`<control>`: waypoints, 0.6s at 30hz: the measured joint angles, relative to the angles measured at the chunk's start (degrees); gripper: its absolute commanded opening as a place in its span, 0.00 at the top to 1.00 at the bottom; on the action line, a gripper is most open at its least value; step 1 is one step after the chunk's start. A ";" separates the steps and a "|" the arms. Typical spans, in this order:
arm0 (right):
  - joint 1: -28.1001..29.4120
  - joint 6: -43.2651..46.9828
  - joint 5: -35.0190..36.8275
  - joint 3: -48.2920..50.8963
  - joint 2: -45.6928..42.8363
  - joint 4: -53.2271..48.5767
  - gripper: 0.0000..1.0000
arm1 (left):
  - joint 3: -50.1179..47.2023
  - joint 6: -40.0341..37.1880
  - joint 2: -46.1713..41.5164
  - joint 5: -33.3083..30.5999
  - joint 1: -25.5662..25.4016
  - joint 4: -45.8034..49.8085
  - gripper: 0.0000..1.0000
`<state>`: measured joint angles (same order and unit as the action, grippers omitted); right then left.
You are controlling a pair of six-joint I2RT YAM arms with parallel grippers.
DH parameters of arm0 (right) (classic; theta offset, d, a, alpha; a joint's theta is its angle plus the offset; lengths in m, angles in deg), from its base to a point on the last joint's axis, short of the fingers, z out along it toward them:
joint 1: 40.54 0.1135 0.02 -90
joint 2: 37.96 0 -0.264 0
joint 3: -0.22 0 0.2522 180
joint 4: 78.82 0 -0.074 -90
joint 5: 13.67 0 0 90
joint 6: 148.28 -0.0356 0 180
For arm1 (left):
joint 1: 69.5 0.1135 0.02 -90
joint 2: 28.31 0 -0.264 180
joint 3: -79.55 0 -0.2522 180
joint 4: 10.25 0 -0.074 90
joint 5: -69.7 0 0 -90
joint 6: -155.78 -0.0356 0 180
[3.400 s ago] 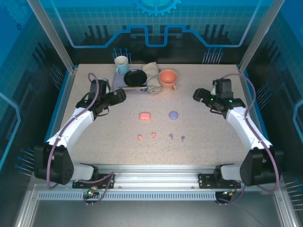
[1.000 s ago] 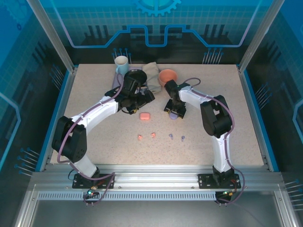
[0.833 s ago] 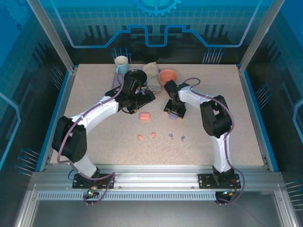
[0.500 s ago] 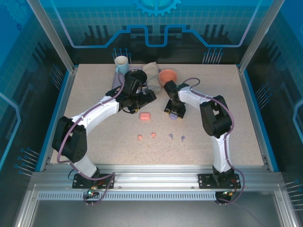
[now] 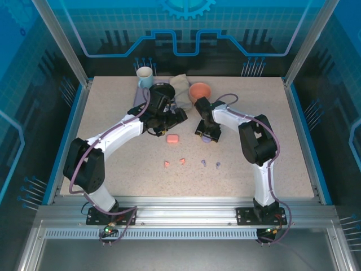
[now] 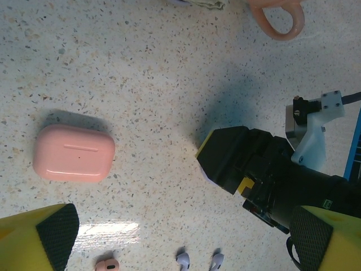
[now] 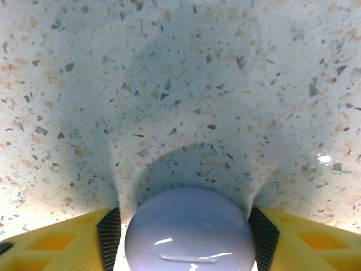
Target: Insert wireless bluetooth earbuds into charging case
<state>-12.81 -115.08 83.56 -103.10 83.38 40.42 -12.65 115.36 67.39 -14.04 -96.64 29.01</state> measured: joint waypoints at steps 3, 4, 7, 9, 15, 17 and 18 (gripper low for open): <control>0.09 0.00 -0.09 0.00 0.00 -0.04 0.35 | 0.42 0.00 0.00 -0.20 -0.04 0.07 0.01; 0.09 0.00 -0.09 0.00 0.00 -0.04 0.35 | 0.50 0.00 0.02 -0.22 -0.07 0.02 0.01; 0.09 0.00 -0.09 0.00 0.00 -0.09 0.37 | 0.52 0.00 0.04 -0.37 -0.15 0.04 0.01; 0.09 0.02 -0.11 0.00 0.00 -0.24 0.43 | 0.55 0.00 0.13 -0.37 -0.15 0.15 0.01; -0.04 -0.48 -0.37 0.70 -0.57 0.13 0.53 | 0.59 0.02 1.01 0.22 -0.20 -0.72 0.01; -0.09 -0.79 -0.50 1.68 -1.22 0.90 0.53 | 0.15 0.04 1.07 1.16 -0.28 -1.97 0.01; -0.17 -1.01 -0.72 2.43 -1.75 1.51 0.54 | -0.35 0.07 1.07 1.66 -0.33 -2.99 0.01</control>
<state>-12.99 -116.08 82.84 -100.67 81.63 41.93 -13.00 115.43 68.46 -12.37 -96.96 26.02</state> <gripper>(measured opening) 0.501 0.988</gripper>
